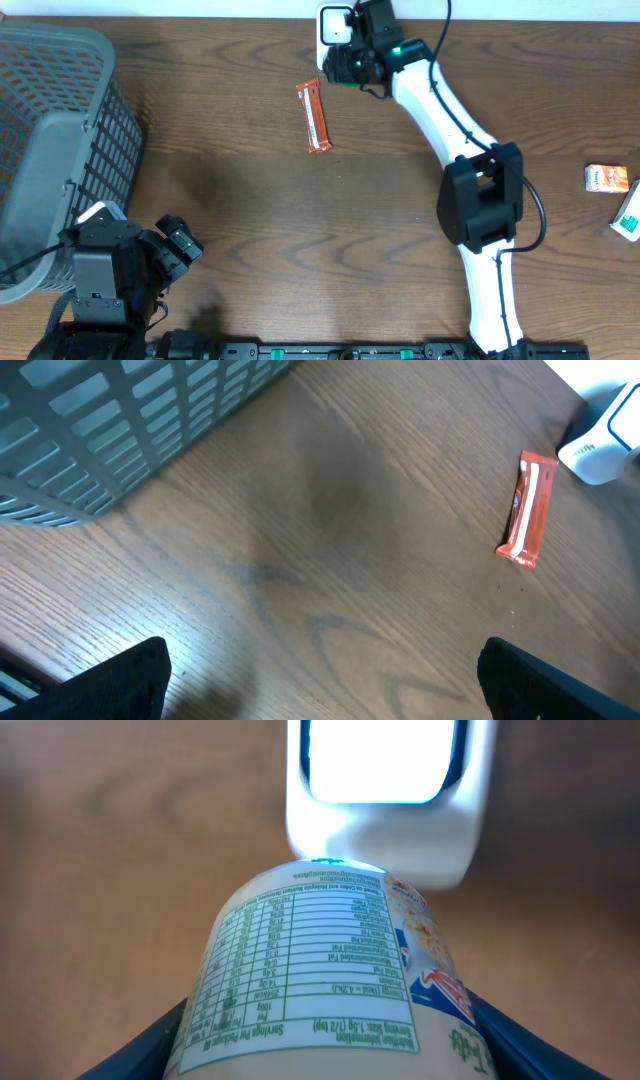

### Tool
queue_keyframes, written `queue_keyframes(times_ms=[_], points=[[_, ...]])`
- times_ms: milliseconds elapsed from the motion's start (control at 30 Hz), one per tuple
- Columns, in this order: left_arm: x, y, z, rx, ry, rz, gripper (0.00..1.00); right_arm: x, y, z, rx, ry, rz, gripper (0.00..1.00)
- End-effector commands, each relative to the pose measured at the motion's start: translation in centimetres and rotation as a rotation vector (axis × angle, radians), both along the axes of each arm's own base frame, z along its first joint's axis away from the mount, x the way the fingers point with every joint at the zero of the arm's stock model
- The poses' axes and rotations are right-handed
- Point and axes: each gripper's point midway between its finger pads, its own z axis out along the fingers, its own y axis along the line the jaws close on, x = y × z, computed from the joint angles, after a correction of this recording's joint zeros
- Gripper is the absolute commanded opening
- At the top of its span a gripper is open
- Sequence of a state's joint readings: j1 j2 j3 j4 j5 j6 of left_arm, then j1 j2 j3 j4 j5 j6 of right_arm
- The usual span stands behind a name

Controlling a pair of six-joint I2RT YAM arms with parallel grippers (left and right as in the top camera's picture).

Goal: Scan the item barcode
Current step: 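Hold the jar label at the scanner, then move it right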

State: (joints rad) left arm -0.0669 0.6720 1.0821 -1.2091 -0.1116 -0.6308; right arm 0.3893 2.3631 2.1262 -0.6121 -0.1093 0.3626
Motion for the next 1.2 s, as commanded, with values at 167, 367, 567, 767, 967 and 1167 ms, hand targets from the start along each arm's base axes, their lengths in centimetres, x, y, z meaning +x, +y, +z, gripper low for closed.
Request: queue_keyframes(times_ms=[167,367,567,767,967,1167], points=[[-0.1,0.3,0.4,0.015,-0.007,0.005,0.98,4.6,-0.8,3.6,-0.12,-0.29,-0.185,0.62],[-0.1,0.3,0.4,0.015,-0.007,0.005,0.98,7.5,0.1,1.3,-0.119,-0.403,-0.158,0.65],[-0.1,0.3,0.4,0.015,-0.007,0.005,0.98,8.6,0.2,0.2,-0.193,-0.483,-0.135,0.67],[-0.1,0.3,0.4,0.016,-0.007,0.005,0.98,7.7,-0.3,3.2,-0.286,-0.51,-0.144,0.67],[-0.1,0.3,0.4,0.015,-0.007,0.005,0.98,5.0,-2.4,9.8,-0.32,-0.482,-0.145,0.67],[-0.1,0.3,0.4,0.016,-0.007,0.005,0.98,-2.0,-8.9,12.1,-0.455,-0.227,-0.176,0.67]])
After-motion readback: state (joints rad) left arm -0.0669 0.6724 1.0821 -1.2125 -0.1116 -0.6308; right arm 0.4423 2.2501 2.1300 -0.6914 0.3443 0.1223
